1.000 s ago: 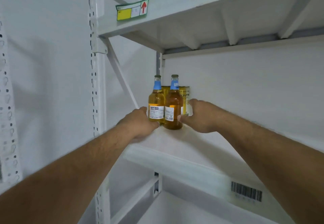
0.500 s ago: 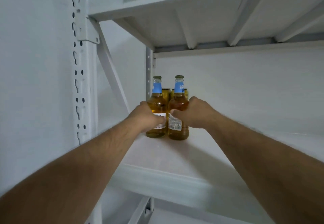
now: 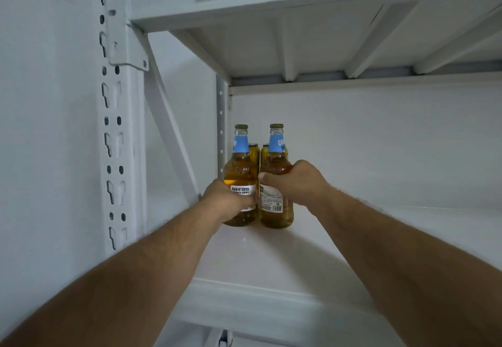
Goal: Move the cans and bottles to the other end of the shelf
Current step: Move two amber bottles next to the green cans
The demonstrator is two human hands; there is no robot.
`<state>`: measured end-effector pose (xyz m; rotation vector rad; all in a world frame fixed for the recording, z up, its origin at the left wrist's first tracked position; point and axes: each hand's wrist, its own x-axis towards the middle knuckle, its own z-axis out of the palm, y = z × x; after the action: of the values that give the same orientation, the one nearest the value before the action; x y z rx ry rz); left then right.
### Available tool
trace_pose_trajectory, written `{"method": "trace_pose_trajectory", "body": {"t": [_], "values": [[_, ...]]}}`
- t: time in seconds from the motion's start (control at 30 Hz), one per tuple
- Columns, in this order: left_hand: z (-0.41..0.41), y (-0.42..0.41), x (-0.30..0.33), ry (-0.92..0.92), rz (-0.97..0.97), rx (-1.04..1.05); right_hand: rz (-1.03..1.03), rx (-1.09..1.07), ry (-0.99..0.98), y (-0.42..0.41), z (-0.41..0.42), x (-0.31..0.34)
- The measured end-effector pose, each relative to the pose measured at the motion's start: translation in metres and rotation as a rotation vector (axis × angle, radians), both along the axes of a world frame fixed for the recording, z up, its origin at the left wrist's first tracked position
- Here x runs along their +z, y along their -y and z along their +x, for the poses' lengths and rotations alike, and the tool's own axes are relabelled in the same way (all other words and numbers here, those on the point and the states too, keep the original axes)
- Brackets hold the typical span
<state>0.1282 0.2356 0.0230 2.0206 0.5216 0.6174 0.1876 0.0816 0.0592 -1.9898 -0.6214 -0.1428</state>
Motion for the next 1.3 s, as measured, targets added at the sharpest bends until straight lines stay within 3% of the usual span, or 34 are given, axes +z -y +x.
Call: {"method": "trace_pose_trajectory", "body": {"t": [0.5,0.8,1.3], "values": [[-0.009,-0.001,0.000,0.053,-0.015,-0.062,0.169,-0.163,-0.036,0.005,0.004,-0.006],[-0.012,0.019,0.005,0.108,-0.023,-0.229,0.209,-0.271,0.023,0.055,-0.009,0.013],[-0.020,0.162,0.016,0.116,0.035,-0.419,0.265,-0.410,0.066,0.209,-0.051,0.019]]}}
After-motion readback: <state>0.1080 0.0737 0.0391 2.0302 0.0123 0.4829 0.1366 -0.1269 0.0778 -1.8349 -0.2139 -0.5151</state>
